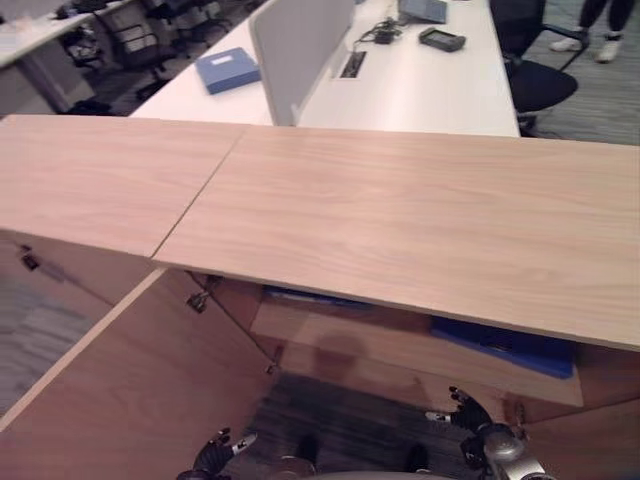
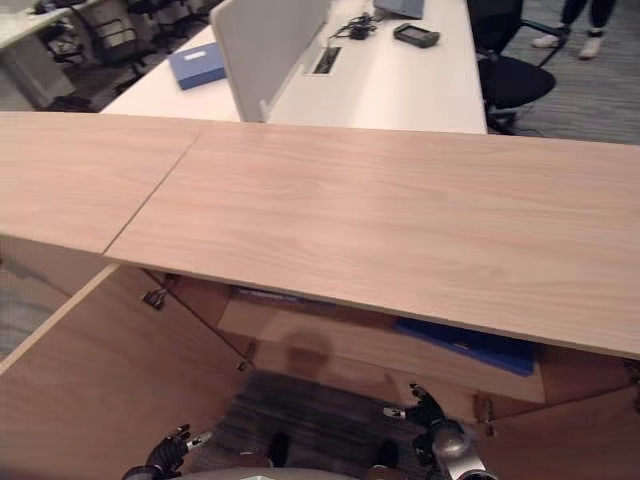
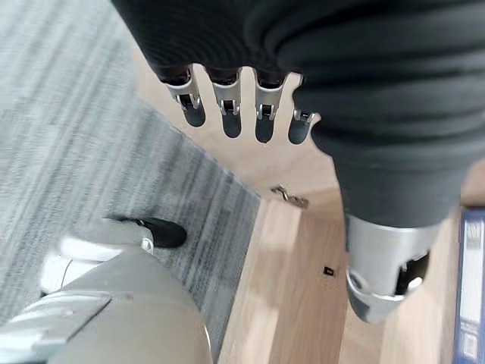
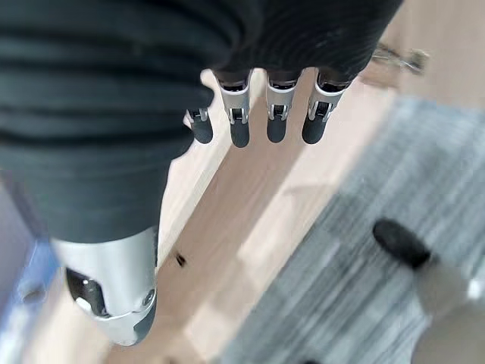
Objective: Put the empty folder in the office cabinet
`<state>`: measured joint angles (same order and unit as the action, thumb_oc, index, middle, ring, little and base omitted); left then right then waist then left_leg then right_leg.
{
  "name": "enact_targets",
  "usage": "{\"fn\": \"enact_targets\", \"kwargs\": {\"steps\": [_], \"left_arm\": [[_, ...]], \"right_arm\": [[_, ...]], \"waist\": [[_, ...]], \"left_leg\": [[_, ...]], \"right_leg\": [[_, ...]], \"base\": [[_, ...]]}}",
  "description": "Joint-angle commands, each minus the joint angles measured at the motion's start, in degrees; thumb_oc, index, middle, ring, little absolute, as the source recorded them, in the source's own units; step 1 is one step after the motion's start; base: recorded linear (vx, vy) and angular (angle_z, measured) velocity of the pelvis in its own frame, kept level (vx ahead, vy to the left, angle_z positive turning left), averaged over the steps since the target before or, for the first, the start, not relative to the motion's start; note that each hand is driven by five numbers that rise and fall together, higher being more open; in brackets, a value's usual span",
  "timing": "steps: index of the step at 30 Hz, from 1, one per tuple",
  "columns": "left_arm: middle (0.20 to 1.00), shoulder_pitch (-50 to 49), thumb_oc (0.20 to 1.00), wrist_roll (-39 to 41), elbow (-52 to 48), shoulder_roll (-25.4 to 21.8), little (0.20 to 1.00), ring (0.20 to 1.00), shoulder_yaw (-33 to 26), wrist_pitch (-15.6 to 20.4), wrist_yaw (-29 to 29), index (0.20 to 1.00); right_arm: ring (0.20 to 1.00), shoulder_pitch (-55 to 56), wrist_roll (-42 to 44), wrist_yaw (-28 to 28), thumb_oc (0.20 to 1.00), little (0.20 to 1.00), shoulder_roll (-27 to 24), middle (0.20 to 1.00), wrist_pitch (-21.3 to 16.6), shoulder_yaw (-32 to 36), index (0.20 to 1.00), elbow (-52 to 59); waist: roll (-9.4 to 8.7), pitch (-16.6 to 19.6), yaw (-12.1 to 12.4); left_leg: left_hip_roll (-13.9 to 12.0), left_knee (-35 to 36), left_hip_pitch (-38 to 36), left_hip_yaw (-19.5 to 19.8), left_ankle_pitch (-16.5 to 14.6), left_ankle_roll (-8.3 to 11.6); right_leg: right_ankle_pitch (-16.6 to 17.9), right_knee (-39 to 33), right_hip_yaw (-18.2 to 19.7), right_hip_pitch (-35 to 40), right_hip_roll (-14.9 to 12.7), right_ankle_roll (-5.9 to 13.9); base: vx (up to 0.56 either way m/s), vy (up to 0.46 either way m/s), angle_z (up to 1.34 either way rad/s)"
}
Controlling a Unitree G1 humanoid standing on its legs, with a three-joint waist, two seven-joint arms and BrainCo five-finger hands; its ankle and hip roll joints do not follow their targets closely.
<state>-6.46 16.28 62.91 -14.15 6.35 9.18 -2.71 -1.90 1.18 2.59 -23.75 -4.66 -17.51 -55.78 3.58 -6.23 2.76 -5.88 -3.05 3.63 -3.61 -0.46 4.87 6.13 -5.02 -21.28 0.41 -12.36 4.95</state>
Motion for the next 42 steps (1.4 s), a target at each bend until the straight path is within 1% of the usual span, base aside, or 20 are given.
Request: {"fn": "enact_targets", "kwargs": {"steps": [1,4,5,6,9,12,13,14,15,16,18,19,20,21,24,29,36,37,38,42], "left_arm": [[1.0,2.5,1.0,-2.8,0.3,-2.7,1.0,1.0,-3.7,1.2,1.7,1.0],[1.0,2.3,1.0,-3.4,0.0,-2.5,1.0,1.0,-3.9,1.3,2.6,1.0],[1.0,2.1,1.0,-3.7,-0.2,-2.4,1.0,1.0,-4.0,1.3,2.6,1.0],[1.0,1.7,1.0,-4.0,-1.0,-2.7,1.0,1.0,-4.2,1.1,2.4,1.0],[1.0,2.1,1.0,-4.2,-2.1,-3.0,1.0,1.0,-3.7,1.1,2.6,1.0],[1.0,2.7,1.0,-4.3,-2.8,-3.5,1.0,1.0,-2.9,1.0,2.6,1.0],[1.0,2.5,1.0,-4.7,-3.0,-3.8,1.0,1.0,-3.0,0.9,2.4,1.0],[1.0,2.5,1.0,-4.7,-3.0,-3.8,1.0,1.0,-3.0,0.9,2.4,1.0],[1.0,2.4,1.0,-5.0,-3.1,-4.0,1.0,1.0,-3.0,0.9,2.5,1.0],[1.0,2.1,1.0,-4.9,-3.7,-4.2,1.0,1.0,-3.3,1.0,2.6,1.0],[1.0,1.9,1.0,-4.6,-5.5,-5.1,1.0,1.0,-3.3,1.2,2.6,1.0],[1.0,2.3,1.0,-4.3,-7.1,-6.1,1.0,1.0,-2.8,1.5,2.5,1.0],[1.0,2.3,1.0,-4.3,-7.1,-6.2,1.0,1.0,-2.8,1.5,2.6,1.0],[1.0,3.7,1.0,-4.9,-5.7,-6.5,1.0,1.0,-2.7,1.2,2.8,1.0],[1.0,3.5,1.0,-5.5,-4.1,-6.5,1.0,1.0,-3.2,1.3,3.1,1.0],[1.0,2.7,1.0,-5.3,-4.9,-5.7,1.0,1.0,-2.9,1.5,2.9,1.0],[1.0,0.8,1.0,-5.1,-6.0,-2.9,1.0,1.0,-0.2,1.1,1.6,1.0],[1.0,0.8,1.0,-5.1,-6.0,-2.8,1.0,1.0,-0.2,1.2,1.6,1.0],[1.0,0.7,1.0,-6.1,-5.0,-1.7,1.0,1.0,0.7,0.8,1.2,1.0],[1.0,0.4,1.0,-7.0,-4.5,-1.2,1.0,1.0,1.2,0.6,0.9,1.0]], "right_arm": [[1.0,-2.3,-2.7,1.5,1.0,1.0,0.9,1.0,-0.8,0.1,1.0,2.4],[1.0,-2.2,-1.9,1.9,1.0,1.0,1.6,1.0,-0.6,0.4,1.0,3.3],[1.0,-2.3,-1.9,1.8,1.0,1.0,1.8,1.0,-0.6,0.3,1.0,3.7],[1.0,-1.9,-1.6,1.6,1.0,1.0,2.5,1.0,-0.6,0.5,1.0,3.7],[1.0,-1.3,-0.5,2.4,1.0,1.0,3.8,1.0,-0.1,1.6,1.0,2.9],[1.0,-1.3,2.2,3.6,1.0,1.0,5.6,1.0,0.3,4.3,1.0,0.0],[1.0,-1.1,3.9,4.1,1.0,1.0,6.4,1.0,0.5,6.4,1.0,-1.0],[1.0,-1.1,3.9,4.1,1.0,1.0,6.5,1.0,0.5,6.4,1.0,-1.0],[0.373,-1.2,4.5,4.4,0.373,0.373,6.7,0.373,0.5,7.1,0.373,-1.3],[0.2,-1.4,5.1,4.7,0.2,0.2,6.7,0.2,0.5,7.9,0.2,-0.8],[0.2,-1.4,6.7,5.5,0.2,0.2,6.4,0.2,0.3,10.0,0.2,0.5],[0.2,-1.5,8.7,6.5,0.2,0.2,5.3,0.2,-0.4,12.0,0.2,1.7],[0.2,-1.6,8.7,6.5,0.2,0.2,5.3,0.2,-0.4,12.0,0.2,1.7],[0.2,-1.7,9.1,6.9,0.2,0.2,4.9,0.2,-0.7,12.5,0.2,1.8],[0.2,-2.0,9.9,8.1,0.2,0.2,3.6,0.2,-1.3,14.2,0.2,1.5],[0.2,-3.7,10.9,9.3,0.2,0.2,0.1,0.2,-1.7,16.0,0.2,0.5],[0.2,-5.9,12.7,10.0,0.2,0.2,-2.1,0.2,-2.5,16.3,0.2,1.1],[0.2,-5.9,12.7,10.0,0.2,0.2,-2.2,0.2,-2.5,16.3,0.2,1.1],[0.2,-5.9,12.8,9.6,0.2,0.2,-1.9,0.2,-2.6,15.6,0.2,0.5],[0.2,-5.7,12.3,9.3,0.2,0.2,-1.7,0.2,-2.6,14.5,0.2,0.7]], "waist": [[-3.63,-1.1,-2.8],[-3.82,-0.2,-4.3],[-3.64,0.2,-4.8],[-2.95,0.8,-4.8],[-3.66,0.6,-4.5],[-4.37,0.1,-4.3],[-4.64,-0.3,-4.1],[-4.68,-0.4,-4.1],[-4.77,-0.6,-4.0],[-4.85,-1.1,-4.0],[-4.64,-1.9,-4.6],[-4.08,-2.6,-5.0],[-4.23,-2.5,-5.0],[-4.25,-2.1,-5.0],[-5.02,-0.6,-3.5],[-4.43,0.7,-3.3],[-1.62,0.4,-4.4],[-1.54,0.4,-4.4],[0.18,0.4,-5.5],[1.21,0.0,-6.2]], "left_leg": [[-6.7,-5.8,-9.5,-2.5,1.8,6.41],[-7.4,-7.9,-11.1,-3.8,1.9,6.93],[-7.8,-6.6,-11.8,-5.6,1.1,6.81],[-7.9,-2.5,-14.4,-8.9,-0.3,7.12],[-5.4,0.9,-14.6,-8.7,-5.2,5.31],[-2.4,3.7,-14.7,-7.9,-6.3,3.74],[-0.9,5.3,-15.3,-7.9,-6.8,2.85],[-0.8,5.3,-15.4,-7.9,-6.7,2.82],[-0.2,5.9,-15.7,-8.1,-6.8,2.47],[0.2,6.1,-15.9,-8.2,-6.8,2.26],[0.2,6.2,-15.1,-7.4,-6.1,2.05],[0.2,5.5,-14.2,-6.4,-5.8,1.58],[0.4,5.4,-13.9,-6.3,-5.7,1.53],[0.4,5.5,-13.7,-6.4,-5.8,1.32],[0.7,5.3,-12.2,-7.3,-4.9,1.02],[-0.4,5.3,-11.9,-7.6,-4.1,1.83],[-4.4,5.4,-12.6,-10.5,-1.7,4.05],[-4.4,5.5,-12.7,-10.6,-1.7,4.1],[-6.1,4.4,-12.8,-11.8,-1.2,5.15],[-7.6,1.3,-12.6,-12.6,-1.5,5.79]], "right_leg": [[-4.0,5.6,-0.9,-2.5,-1.8,3.0],[-2.0,5.7,-2.9,-3.9,-3.2,3.67],[-1.6,6.0,-3.5,-4.1,-3.5,3.96],[-0.6,6.2,-3.8,-4.2,-3.7,4.79],[0.9,7.1,-4.0,-4.7,-6.0,6.17],[2.7,8.2,-3.7,-5.0,-8.5,7.63],[3.7,8.9,-3.8,-4.9,-9.9,8.45],[3.7,8.9,-3.7,-4.9,-10.0,8.47],[4.1,9.4,-3.8,-5.1,-10.5,8.8],[5.4,10.2,-3.6,-5.4,-11.0,9.46],[5.8,11.8,0.5,-6.8,-10.7,10.05],[2.3,13.2,6.7,-6.2,-8.0,10.05],[2.5,13.1,6.8,-6.4,-8.1,10.05],[0.7,13.5,7.9,-5.4,-7.4,9.82],[-1.2,12.3,5.5,-2.8,-7.0,9.07],[-1.6,8.2,5.5,-1.5,-4.8,8.44],[-2.8,5.1,5.9,-0.8,-1.4,7.16],[-2.8,5.0,6.0,-0.8,-1.3,7.11],[-3.7,4.3,6.2,-0.4,0.0,6.38],[-4.5,4.1,6.8,0.1,1.2,5.59]], "base": [[-0.3,0.198,0.04],[-0.21,0.177,0.31],[-0.13,0.248,1.36],[-0.14,0.264,1.55],[-0.12,0.204,0.36],[-0.09,0.204,0.28],[-0.05,0.169,0.37],[-0.05,0.154,0.36],[-0.04,0.07,0.11],[-0.1,0.072,0.04],[-0.17,0.039,0.03],[-0.16,0.047,0.15],[-0.13,0.04,0.19],[-0.05,-0.01,0.3],[-0.04,-0.08,0.16],[0.03,-0.16,-0.24],[0.0,-0.146,-0.12],[0.04,-0.163,-0.33],[0.03,-0.118,-0.28],[0.04,-0.108,-0.22]]}}
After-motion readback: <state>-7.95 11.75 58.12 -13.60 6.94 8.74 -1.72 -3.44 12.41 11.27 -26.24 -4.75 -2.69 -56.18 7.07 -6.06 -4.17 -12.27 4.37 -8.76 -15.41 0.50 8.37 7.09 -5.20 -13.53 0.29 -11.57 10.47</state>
